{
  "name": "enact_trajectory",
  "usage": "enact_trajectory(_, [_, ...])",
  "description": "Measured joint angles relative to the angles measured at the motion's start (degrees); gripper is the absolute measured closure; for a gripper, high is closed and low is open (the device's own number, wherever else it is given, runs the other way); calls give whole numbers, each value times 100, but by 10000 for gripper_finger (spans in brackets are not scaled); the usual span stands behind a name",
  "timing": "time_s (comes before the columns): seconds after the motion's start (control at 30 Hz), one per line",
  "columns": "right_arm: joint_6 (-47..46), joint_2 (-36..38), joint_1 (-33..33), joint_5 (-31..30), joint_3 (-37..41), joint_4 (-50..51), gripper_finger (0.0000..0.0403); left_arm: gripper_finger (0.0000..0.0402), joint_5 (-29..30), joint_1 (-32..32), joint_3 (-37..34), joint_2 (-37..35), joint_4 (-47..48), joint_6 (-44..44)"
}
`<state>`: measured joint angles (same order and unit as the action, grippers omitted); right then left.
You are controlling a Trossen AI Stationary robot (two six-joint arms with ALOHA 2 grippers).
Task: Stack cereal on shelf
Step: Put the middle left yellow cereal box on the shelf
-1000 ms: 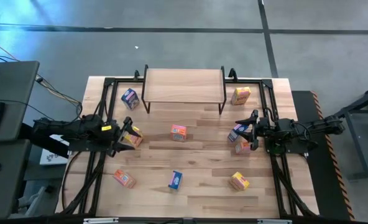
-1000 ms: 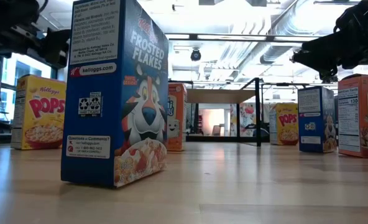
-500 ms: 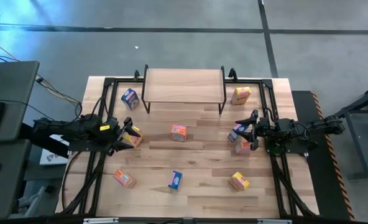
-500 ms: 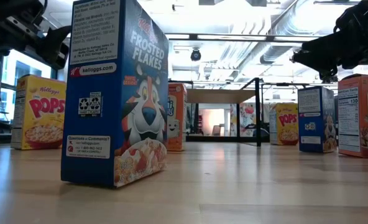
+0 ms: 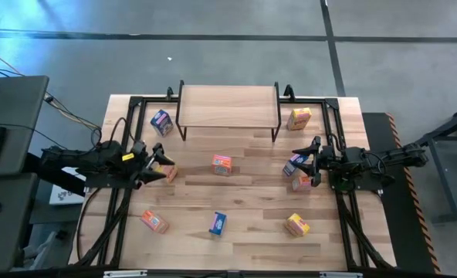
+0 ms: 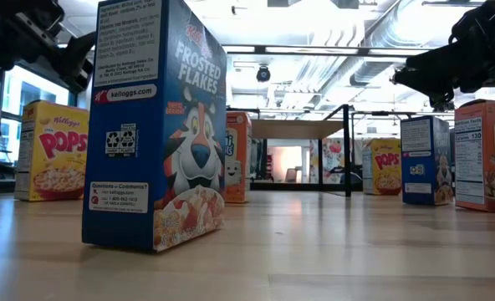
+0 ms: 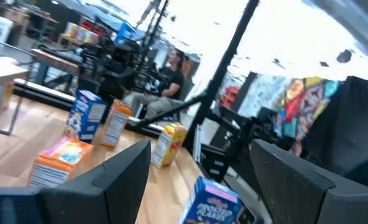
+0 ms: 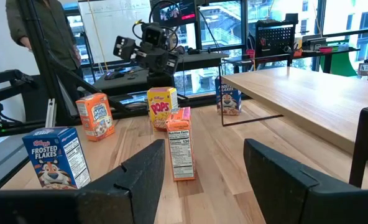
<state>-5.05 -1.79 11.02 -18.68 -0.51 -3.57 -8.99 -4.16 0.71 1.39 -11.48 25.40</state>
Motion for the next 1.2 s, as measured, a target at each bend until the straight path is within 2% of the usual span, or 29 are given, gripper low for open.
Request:
enact_trajectory(0.17, [0,1,0,0,-1,-1,192,133,219,0,0,-2,-2,21])
enact_trajectory(0.5, [-1,-1,-1,0,-2,0,192,133,259,0,179,0,169,300])
enact_trajectory(0.83, [-1,1,-1,0,0,0,192,133,692,0,1296,233,1577,309])
enact_trajectory(1.07, [-1,0,1,0,0,-1,192,133,870,0,2362,913,2616,366])
enact_trajectory(1.2, [-1,1,0,0,0,-1,192,133,1054,-2,2982,1441,3309,703])
